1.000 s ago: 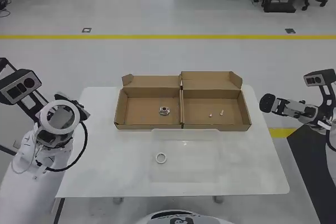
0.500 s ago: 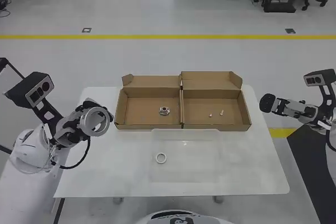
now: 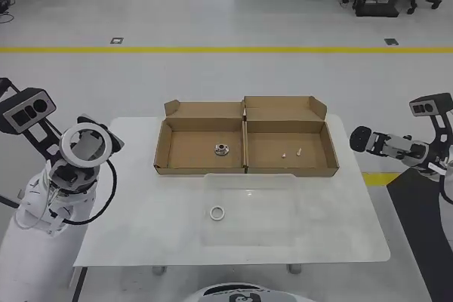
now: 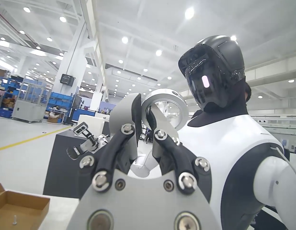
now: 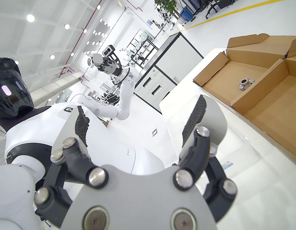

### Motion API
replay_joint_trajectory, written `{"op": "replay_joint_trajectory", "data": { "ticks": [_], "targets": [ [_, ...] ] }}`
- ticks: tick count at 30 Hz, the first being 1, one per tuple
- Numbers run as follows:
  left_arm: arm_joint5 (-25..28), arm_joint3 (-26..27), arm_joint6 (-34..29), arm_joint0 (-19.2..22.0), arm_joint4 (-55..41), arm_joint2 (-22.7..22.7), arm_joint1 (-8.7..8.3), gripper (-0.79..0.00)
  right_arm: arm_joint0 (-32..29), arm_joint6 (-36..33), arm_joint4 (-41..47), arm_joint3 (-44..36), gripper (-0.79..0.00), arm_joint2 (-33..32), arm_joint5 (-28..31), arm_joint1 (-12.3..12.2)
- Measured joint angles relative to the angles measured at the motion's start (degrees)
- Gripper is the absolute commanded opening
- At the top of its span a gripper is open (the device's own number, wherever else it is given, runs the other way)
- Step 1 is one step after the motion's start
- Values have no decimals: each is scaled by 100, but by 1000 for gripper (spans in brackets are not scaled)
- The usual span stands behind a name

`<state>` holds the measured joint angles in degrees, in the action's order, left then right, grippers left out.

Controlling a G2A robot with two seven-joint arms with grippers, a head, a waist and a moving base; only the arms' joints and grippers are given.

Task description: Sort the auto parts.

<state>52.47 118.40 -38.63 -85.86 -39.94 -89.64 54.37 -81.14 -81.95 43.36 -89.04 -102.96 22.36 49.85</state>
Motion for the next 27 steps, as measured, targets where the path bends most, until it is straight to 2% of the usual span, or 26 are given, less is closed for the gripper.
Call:
{"op": "replay_joint_trajectory", "data": {
  "ticks": [19,23,27],
  "targets": [
    [-36,-19,33,9,-30,-13,10,-785,0,0,0,0,0,0,0,0],
    [-385,-59,106,39,505,-35,28,-785,0,0,0,0,0,0,0,0],
    [-676,-164,138,145,1480,48,57,-785,0,0,0,0,0,0,0,0]
  ]
}}
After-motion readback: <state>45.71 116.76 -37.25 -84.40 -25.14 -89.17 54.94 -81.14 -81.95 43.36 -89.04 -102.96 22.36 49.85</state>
